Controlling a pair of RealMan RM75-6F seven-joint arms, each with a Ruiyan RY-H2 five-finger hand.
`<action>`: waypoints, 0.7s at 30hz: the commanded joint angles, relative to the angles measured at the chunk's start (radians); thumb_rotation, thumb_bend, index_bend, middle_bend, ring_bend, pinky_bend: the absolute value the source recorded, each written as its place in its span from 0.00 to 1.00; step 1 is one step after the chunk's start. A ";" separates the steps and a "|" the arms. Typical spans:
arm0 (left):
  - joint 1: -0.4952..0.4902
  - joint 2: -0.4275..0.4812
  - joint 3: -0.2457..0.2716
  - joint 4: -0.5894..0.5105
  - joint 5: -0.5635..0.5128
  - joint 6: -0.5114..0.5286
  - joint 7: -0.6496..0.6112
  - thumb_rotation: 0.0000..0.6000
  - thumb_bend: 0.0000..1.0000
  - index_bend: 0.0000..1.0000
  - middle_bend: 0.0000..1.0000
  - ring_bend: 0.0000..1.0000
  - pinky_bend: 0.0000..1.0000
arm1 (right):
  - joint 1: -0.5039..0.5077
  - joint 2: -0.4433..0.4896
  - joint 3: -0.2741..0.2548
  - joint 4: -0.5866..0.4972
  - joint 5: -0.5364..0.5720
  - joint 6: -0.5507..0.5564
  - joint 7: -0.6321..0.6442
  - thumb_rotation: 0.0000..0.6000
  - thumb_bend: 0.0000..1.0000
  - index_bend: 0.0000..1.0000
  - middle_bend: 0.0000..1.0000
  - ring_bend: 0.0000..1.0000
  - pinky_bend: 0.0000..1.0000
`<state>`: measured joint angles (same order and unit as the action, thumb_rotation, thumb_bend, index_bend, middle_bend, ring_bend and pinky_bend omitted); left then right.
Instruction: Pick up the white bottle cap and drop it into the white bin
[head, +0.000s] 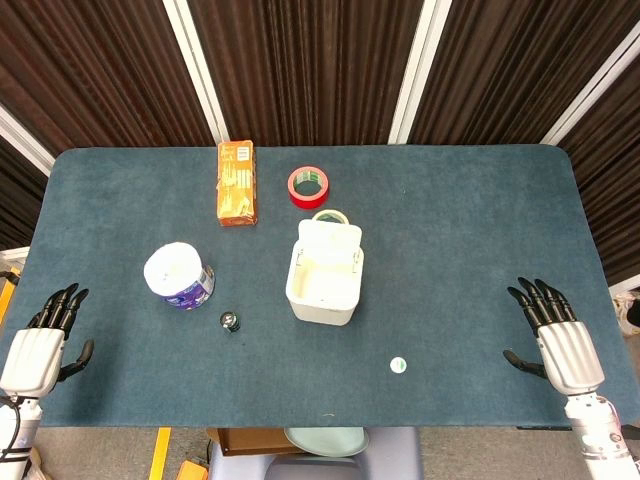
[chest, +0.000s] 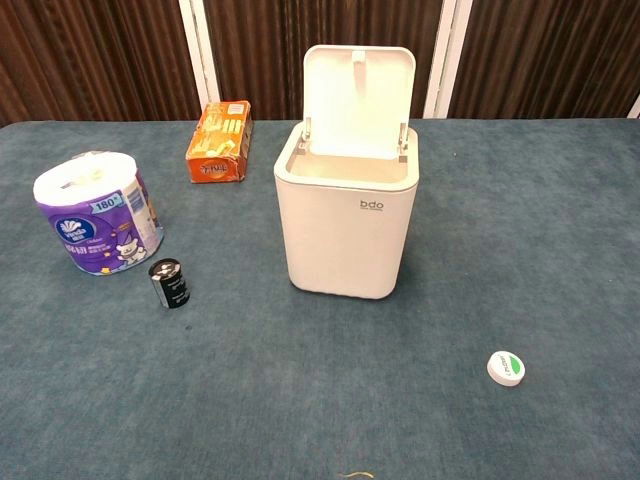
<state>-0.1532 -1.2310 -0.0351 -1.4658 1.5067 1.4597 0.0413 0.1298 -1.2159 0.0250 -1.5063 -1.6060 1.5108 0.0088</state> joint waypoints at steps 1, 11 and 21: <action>0.000 0.001 0.000 -0.001 0.000 -0.002 -0.001 1.00 0.44 0.01 0.00 0.05 0.27 | 0.001 0.000 0.001 -0.001 0.001 -0.002 -0.001 1.00 0.11 0.25 0.15 0.00 0.22; -0.011 0.011 0.009 -0.009 0.000 -0.036 -0.001 1.00 0.43 0.01 0.00 0.05 0.27 | 0.004 0.001 0.000 0.009 -0.025 0.012 0.056 1.00 0.11 0.28 0.22 0.13 0.28; -0.011 0.028 0.012 -0.039 -0.034 -0.072 0.020 1.00 0.44 0.02 0.03 0.06 0.27 | 0.045 -0.036 -0.041 0.140 -0.187 0.058 0.181 1.00 0.11 0.48 0.64 0.72 0.77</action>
<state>-0.1642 -1.2072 -0.0245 -1.4994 1.4773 1.3926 0.0586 0.1618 -1.2333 -0.0071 -1.4014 -1.7627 1.5532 0.1719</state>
